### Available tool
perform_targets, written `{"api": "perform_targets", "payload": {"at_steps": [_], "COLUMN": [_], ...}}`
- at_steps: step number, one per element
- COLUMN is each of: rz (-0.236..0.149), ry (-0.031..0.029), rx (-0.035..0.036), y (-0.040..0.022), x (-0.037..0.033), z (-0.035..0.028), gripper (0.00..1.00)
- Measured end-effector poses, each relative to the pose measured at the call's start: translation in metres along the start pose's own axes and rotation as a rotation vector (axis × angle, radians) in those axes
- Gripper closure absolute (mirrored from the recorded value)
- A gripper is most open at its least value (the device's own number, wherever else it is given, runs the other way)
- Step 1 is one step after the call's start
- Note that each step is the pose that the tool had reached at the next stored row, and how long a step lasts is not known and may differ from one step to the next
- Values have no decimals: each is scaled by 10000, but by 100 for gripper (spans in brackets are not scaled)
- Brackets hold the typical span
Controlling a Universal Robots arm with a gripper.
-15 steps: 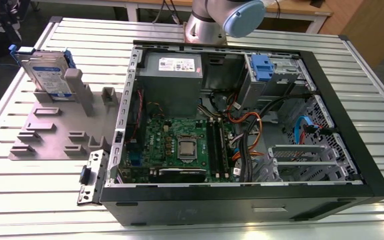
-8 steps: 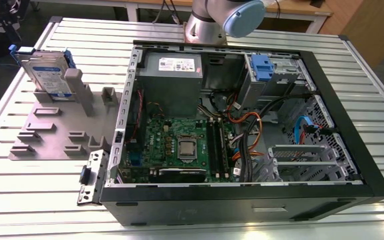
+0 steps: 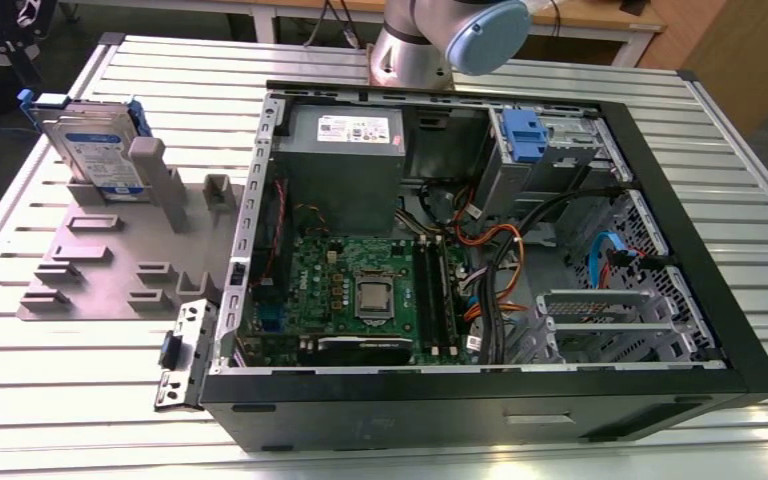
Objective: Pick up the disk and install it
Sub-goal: 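Pick up the disk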
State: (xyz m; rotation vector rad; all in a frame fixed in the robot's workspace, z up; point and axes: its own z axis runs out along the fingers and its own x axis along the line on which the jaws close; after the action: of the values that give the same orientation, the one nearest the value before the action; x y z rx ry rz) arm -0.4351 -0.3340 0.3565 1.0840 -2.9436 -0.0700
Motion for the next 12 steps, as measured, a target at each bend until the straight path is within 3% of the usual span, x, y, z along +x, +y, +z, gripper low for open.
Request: {"api": "perform_targets", "payload": {"at_steps": [12], "rz": [-69], "ry": [3], "rx": [-1], "y": [0], "x": [0], "z": [0], "gripper": [89]}}
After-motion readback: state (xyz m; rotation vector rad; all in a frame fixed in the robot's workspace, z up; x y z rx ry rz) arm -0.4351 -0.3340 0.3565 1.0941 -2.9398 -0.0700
